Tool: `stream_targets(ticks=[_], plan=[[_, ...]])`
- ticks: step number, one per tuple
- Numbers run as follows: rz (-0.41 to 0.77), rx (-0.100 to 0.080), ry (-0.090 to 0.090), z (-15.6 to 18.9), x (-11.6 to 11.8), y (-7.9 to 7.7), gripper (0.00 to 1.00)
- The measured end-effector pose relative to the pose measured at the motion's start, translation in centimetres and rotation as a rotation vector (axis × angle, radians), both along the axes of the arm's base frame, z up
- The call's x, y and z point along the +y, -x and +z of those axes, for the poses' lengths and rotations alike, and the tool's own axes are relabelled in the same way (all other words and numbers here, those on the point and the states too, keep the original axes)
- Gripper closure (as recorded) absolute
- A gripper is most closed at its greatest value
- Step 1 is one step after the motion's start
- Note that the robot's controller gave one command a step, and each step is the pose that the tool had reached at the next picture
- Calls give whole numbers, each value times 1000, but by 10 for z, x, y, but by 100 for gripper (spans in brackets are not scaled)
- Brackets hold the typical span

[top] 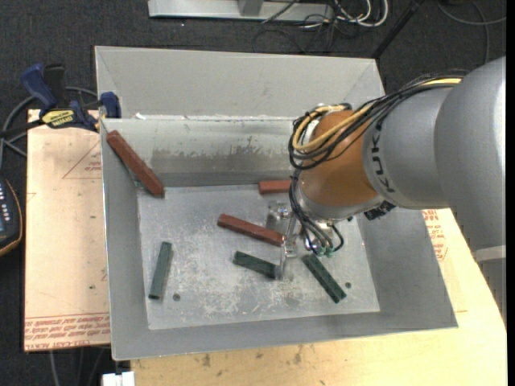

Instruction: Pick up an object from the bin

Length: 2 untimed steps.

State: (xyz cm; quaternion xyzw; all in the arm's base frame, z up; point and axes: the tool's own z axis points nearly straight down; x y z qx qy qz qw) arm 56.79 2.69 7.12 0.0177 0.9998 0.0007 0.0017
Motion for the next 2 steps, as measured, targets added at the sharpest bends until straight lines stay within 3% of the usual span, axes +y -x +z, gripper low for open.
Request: stream_targets(ticks=[1, 2], plan=[[1, 1, 0, 3, 0, -1, 100], [649, -14, 2, 4, -12, 15, 100]])
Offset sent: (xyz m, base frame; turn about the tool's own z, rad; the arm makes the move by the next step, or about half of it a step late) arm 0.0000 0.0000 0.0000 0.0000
